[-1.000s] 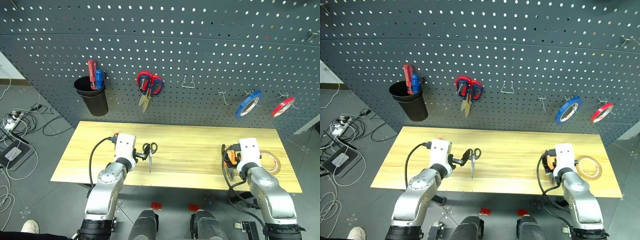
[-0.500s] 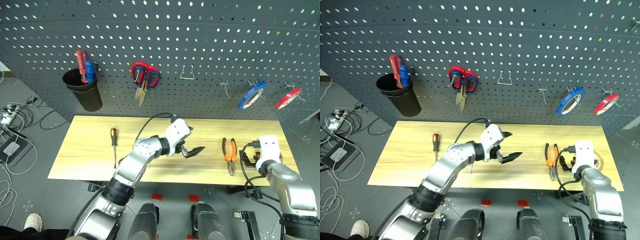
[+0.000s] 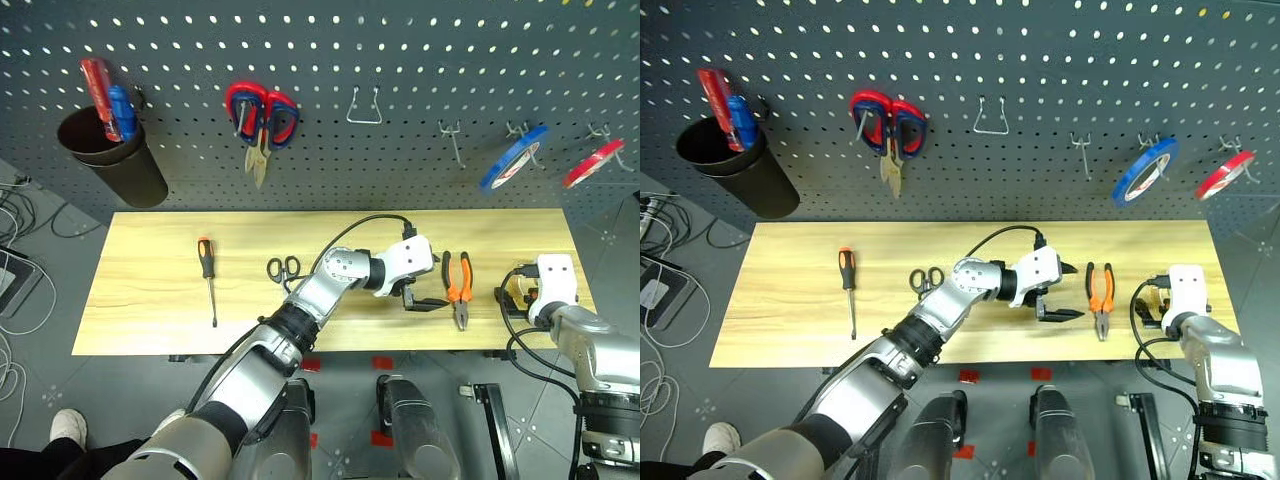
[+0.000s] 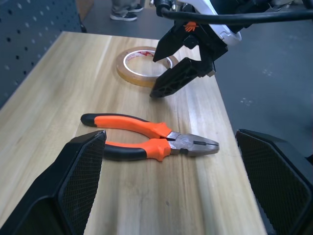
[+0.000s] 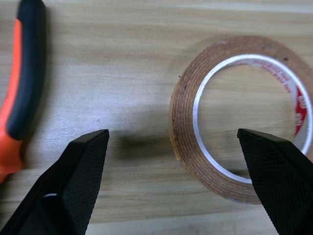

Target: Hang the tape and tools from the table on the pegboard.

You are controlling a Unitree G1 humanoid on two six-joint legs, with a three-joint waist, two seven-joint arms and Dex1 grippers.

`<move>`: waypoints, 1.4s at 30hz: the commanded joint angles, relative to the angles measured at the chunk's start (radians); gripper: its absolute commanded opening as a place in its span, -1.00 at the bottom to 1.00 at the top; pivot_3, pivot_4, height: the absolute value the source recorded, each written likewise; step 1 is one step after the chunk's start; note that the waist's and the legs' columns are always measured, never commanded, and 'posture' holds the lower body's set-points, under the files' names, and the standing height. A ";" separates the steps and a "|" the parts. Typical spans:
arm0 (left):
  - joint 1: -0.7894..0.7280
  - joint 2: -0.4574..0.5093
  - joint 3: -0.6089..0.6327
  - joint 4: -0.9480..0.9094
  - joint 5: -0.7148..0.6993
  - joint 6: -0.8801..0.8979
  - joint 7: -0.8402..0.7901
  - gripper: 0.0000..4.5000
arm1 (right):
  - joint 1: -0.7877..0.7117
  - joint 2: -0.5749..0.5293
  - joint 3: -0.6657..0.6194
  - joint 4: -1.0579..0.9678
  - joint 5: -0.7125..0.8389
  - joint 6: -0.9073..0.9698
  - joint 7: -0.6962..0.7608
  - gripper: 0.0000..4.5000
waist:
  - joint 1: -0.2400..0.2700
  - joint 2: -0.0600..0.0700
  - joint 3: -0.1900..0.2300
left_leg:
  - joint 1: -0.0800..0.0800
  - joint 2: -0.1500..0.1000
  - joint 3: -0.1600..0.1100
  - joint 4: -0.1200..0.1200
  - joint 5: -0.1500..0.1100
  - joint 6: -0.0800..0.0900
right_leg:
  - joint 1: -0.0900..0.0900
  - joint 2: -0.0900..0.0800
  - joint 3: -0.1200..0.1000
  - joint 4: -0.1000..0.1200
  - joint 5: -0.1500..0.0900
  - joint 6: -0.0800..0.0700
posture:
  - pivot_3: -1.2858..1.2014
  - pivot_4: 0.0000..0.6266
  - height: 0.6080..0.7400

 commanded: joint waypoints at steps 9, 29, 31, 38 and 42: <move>-0.054 -0.059 0.039 0.088 0.029 -0.099 -0.040 1.00 | -0.043 0.000 -0.031 0.081 0.028 -0.040 0.022 0.74 | 0.002 -0.002 0.018 | -0.002 0.001 0.000 0.000 0.000 -0.001 | -0.003 0.000 -0.001 0.001 0.000 0.000 | 0.05 0.56 1.00; 0.032 -0.026 0.064 -0.070 0.026 -0.066 -0.078 1.00 | 0.033 0.010 0.020 -0.004 -0.034 -0.118 -0.020 -0.81 | 0.004 0.000 0.016 | -0.002 0.001 -0.001 0.000 0.003 -0.004 | -0.003 0.000 -0.002 -0.001 0.000 0.000 | 0.05 0.26 1.00; 0.096 0.006 0.077 -0.190 0.004 -0.010 -0.076 1.00 | 0.068 0.015 0.036 -0.081 -0.045 -0.142 -0.027 -0.81 | 0.001 0.002 0.014 | -0.003 0.001 -0.001 -0.002 0.003 -0.005 | -0.004 0.000 -0.002 -0.001 0.000 0.000 | 0.04 0.17 1.00; 0.317 0.111 0.173 -0.663 -0.077 0.270 0.026 1.00 | 0.170 0.052 0.129 -0.363 -0.130 -0.285 -0.067 -0.81 | 0.001 0.011 -0.015 | -0.011 0.001 -0.003 0.000 0.007 -0.011 | -0.017 -0.002 -0.001 0.007 0.000 0.000 | 0.04 -0.18 1.00; 0.386 0.128 0.228 -0.838 -0.108 0.381 0.122 1.00 | 0.217 0.047 0.219 -0.453 -0.231 -0.449 -0.080 -0.81 | 0.008 0.011 -0.066 | -0.013 0.000 -0.002 -0.001 0.007 -0.011 | -0.017 -0.003 -0.002 0.004 0.000 0.000 | 0.06 -0.36 1.00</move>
